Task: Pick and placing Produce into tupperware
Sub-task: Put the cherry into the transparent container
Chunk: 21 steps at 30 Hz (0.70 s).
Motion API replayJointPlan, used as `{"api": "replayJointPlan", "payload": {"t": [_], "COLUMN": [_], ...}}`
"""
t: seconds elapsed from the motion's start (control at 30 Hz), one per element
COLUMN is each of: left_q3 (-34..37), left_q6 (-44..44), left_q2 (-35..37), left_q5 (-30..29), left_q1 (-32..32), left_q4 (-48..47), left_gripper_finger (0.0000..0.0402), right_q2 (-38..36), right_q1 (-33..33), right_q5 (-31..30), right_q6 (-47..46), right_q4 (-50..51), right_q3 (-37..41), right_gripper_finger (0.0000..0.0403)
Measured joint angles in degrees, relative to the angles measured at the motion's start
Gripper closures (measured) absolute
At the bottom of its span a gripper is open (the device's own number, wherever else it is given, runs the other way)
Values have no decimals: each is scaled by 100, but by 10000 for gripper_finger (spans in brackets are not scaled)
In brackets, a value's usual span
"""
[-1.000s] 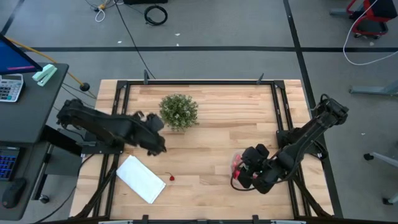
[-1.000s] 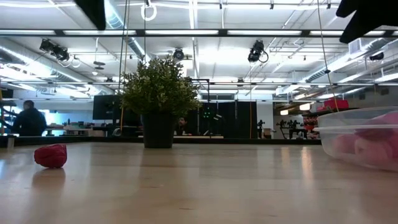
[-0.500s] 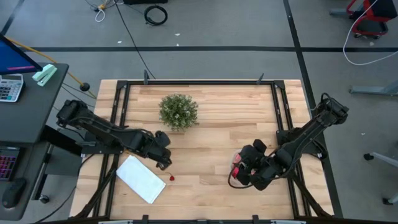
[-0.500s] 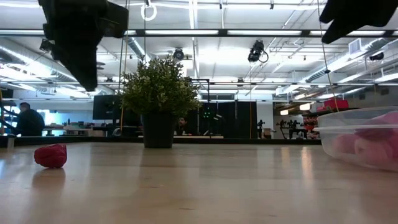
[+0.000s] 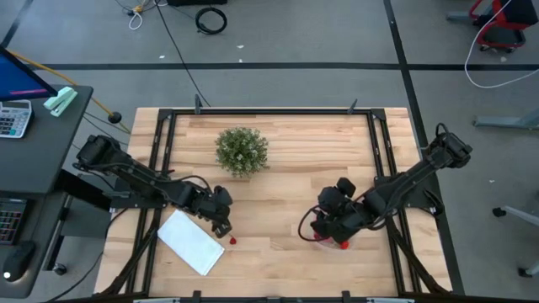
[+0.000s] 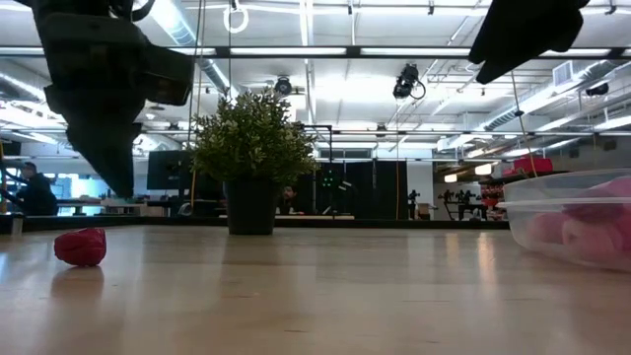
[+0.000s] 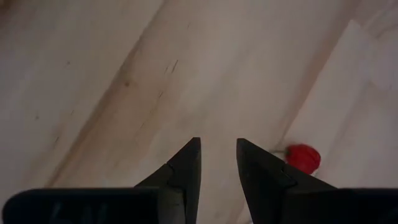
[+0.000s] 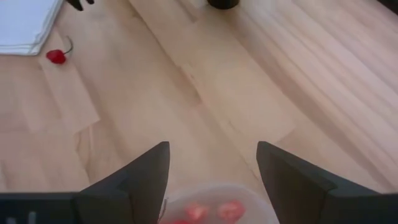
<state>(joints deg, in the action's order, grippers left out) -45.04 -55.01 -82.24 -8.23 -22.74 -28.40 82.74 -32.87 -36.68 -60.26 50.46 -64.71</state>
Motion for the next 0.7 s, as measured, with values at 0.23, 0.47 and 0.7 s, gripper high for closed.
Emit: {"api": "replayJointPlan", "payload": {"t": [0.23,0.47,0.7], "left_q3": [25,22,22], "left_q6": [371,799,768], "left_q2": [-26,-26,-372], "left_q5": [359,47,-419], "left_q1": [-411,-985,-1271], "left_q4": [367,1344,1504], "left_gripper_finger": [294,294,292], "right_q2": [0,0,0], "right_q1": [139,138,138], "right_q5": [4,7,6], "right_q6": [147,156,154], "right_q4": [0,0,-3], "right_q3": [0,0,0], "right_gripper_finger": [153,153,153]}}
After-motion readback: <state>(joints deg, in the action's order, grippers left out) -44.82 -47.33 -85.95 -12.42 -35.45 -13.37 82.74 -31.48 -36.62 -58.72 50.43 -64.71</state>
